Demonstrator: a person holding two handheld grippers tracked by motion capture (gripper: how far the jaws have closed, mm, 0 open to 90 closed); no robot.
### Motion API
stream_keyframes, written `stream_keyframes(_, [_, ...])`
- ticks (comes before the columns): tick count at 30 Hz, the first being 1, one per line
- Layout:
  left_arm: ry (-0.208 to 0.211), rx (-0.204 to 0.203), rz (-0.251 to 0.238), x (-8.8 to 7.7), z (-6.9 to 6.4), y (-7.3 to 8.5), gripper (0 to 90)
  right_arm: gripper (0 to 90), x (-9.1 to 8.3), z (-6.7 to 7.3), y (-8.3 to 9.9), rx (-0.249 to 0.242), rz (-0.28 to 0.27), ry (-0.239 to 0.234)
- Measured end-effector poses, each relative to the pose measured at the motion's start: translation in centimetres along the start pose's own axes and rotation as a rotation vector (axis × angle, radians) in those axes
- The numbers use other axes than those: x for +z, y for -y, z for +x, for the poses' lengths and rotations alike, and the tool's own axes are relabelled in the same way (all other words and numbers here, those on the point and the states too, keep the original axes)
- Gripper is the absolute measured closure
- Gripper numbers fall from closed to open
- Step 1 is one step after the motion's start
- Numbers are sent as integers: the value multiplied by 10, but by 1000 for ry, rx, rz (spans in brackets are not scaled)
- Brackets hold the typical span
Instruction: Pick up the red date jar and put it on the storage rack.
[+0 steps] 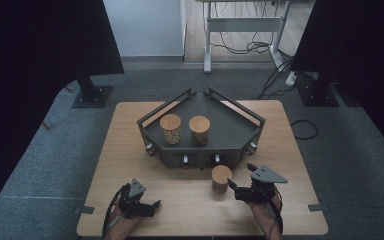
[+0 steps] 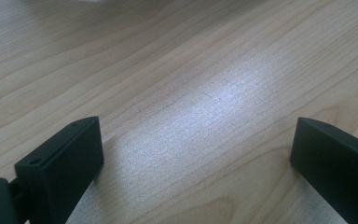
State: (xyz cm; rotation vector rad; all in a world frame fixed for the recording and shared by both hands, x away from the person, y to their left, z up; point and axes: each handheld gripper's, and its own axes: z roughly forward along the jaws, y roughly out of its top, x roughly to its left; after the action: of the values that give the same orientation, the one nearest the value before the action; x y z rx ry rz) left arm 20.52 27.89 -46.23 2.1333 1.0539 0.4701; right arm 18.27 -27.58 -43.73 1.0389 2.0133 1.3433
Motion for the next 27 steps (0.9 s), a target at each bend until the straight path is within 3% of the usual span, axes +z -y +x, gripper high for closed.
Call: stream_keyframes(27, [0, 0, 0, 0, 0, 0, 24, 83, 18, 4, -2, -5, 5, -27])
